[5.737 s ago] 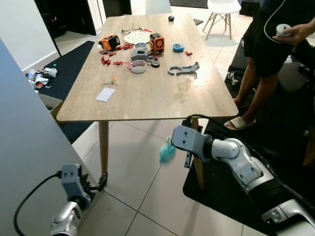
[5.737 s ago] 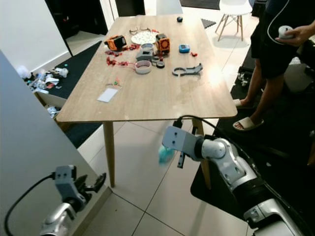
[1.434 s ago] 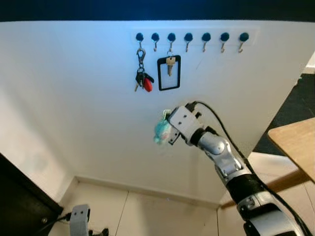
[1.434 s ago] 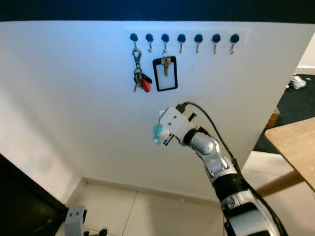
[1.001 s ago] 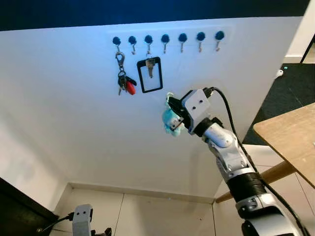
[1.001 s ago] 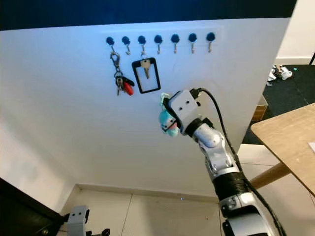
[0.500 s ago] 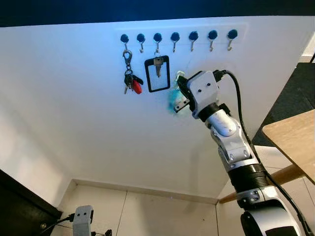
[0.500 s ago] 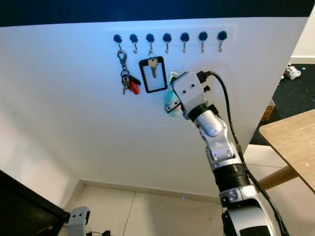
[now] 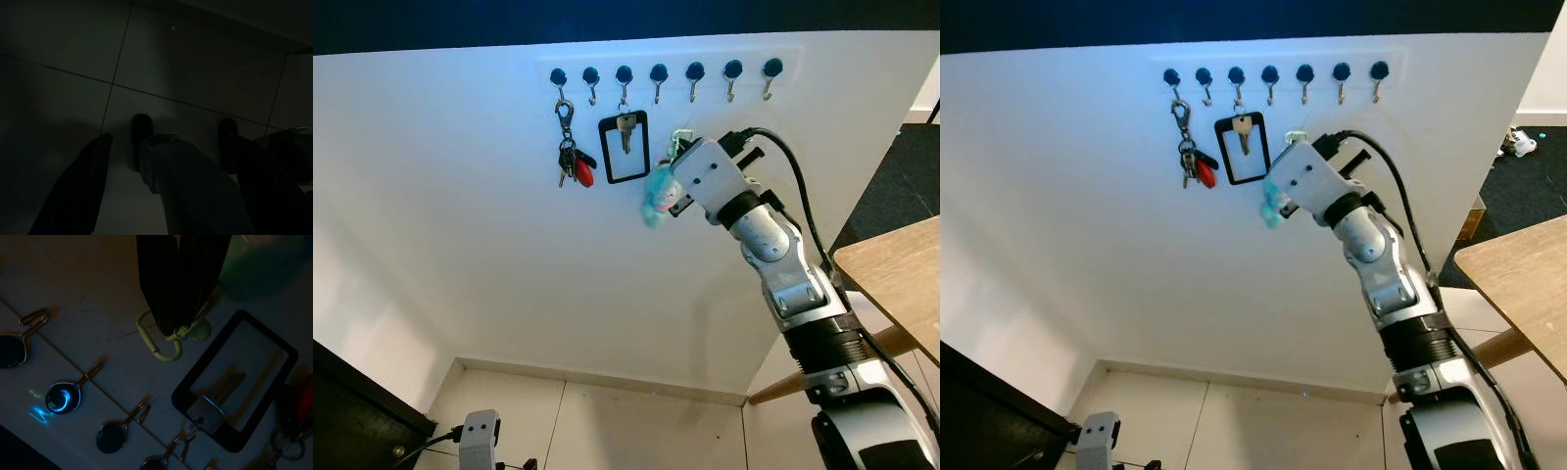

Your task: Hang keys on a hook

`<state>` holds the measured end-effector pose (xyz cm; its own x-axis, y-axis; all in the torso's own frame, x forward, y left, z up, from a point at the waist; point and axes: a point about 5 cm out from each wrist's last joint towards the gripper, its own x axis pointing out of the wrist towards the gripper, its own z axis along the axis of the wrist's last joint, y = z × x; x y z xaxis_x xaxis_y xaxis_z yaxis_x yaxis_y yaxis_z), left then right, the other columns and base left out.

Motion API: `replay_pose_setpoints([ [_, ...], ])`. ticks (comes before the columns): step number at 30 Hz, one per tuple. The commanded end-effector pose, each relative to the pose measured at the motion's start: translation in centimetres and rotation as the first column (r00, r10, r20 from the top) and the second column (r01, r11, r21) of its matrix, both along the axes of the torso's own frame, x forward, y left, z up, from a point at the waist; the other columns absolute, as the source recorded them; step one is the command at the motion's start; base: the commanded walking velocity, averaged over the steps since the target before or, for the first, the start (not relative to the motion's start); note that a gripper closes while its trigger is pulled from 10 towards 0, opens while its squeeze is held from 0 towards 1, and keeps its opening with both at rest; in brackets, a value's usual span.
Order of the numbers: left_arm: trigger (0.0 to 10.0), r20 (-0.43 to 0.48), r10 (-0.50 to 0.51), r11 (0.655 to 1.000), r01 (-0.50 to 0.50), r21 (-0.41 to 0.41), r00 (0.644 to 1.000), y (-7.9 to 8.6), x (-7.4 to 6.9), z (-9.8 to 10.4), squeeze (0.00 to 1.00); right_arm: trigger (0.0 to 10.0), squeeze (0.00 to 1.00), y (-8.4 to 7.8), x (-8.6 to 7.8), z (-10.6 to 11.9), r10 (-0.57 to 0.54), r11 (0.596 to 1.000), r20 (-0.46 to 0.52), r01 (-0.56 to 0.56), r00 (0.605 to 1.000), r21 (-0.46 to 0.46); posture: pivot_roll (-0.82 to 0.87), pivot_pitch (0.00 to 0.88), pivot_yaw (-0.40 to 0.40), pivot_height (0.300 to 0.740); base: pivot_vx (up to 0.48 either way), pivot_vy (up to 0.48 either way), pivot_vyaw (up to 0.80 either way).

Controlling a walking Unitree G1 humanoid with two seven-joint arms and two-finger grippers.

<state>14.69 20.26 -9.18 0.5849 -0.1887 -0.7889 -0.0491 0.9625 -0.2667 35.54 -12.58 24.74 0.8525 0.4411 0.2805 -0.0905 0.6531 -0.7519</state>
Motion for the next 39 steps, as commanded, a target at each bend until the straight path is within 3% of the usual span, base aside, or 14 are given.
replay_pose_setpoints([
  [1, 10.0, -0.008, -0.002, 1.000, 0.002, -0.004, 1.000, -0.2, -0.4, -0.2, 0.00, 10.0, 0.00, 0.6, -0.1, 0.7, 0.011, 1.000, 0.033, -0.010, 0.999, -0.027, -0.14, 0.051, 0.082, 0.740, 0.000, 0.000, 0.00],
  [6, 10.0, -0.011, -0.004, 1.000, 0.004, -0.005, 1.000, -0.3, -0.4, -0.2, 0.00, 10.0, 0.00, 0.4, 0.0, 1.0, 0.008, 0.996, 0.062, -0.003, 0.998, -0.088, -0.14, 0.046, 0.081, 0.740, 0.000, 0.000, 0.00],
  [14, 10.0, -0.011, 0.001, 1.000, -0.001, -0.004, 1.000, -0.4, -0.4, -0.2, 0.00, 10.0, 0.00, 1.6, -0.1, 1.0, 0.068, 0.979, 0.087, -0.050, 0.994, -0.196, -0.14, 0.043, 0.078, 0.740, 0.000, 0.000, 0.00],
  [20, 10.0, -0.010, 0.007, 1.000, -0.007, -0.004, 1.000, -0.3, -0.4, -0.2, 0.00, 10.0, 0.00, 1.6, 0.1, 1.7, 0.042, 0.967, 0.130, -0.007, 0.991, -0.256, -0.13, 0.036, 0.079, 0.740, 0.000, 0.000, 0.00],
  [31, 10.0, -0.015, 0.003, 1.000, -0.003, -0.004, 1.000, -0.2, -0.6, -0.3, 0.00, 10.0, 0.00, 0.5, 0.5, 3.4, -0.064, 0.951, 0.216, 0.125, 0.974, -0.283, -0.13, 0.045, 0.085, 0.740, 0.000, 0.000, 0.00],
  [39, 10.0, -0.016, 0.000, 1.000, 0.000, -0.004, 1.000, -0.3, -0.6, -0.3, 0.00, 10.0, 0.00, 0.3, 0.6, 3.7, -0.080, 0.948, 0.231, 0.146, 0.970, -0.284, -0.13, 0.046, 0.087, 0.740, 0.000, 0.000, 0.00],
])
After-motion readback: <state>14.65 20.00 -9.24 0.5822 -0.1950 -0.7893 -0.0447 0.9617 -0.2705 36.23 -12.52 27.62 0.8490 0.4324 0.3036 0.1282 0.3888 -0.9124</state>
